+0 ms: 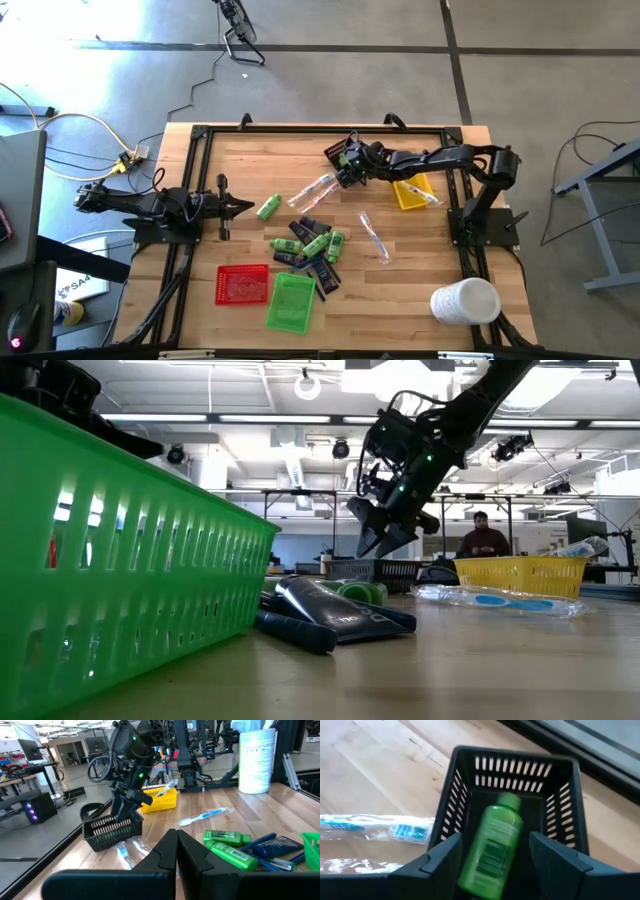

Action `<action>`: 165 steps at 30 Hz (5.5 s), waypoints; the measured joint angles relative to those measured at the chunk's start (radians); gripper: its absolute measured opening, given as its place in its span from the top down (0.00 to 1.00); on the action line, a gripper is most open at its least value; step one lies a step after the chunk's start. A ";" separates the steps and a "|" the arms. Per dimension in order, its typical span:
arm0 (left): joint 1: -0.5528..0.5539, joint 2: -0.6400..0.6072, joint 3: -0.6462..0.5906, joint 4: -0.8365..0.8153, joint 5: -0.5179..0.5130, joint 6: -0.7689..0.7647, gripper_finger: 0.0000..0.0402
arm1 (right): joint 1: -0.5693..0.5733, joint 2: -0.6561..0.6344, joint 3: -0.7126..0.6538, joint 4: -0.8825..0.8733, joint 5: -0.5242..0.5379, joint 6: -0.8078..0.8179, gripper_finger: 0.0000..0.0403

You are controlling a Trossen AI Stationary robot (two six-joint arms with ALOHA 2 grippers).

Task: Pick & Place Travel size toiletries
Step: Put the shave cream into the red bin

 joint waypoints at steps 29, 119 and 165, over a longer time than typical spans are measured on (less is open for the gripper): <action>0.000 0.000 0.000 0.000 0.000 0.000 0.99 | 0.206 -0.344 0.000 -0.071 -0.235 -0.110 0.99; 0.000 0.000 0.000 0.020 0.039 -0.258 0.99 | 0.358 -1.015 -0.534 0.216 -0.095 -0.227 0.99; 0.000 0.000 0.007 0.098 0.040 -0.247 0.99 | 0.373 -1.094 -0.535 0.157 -0.108 -0.307 0.99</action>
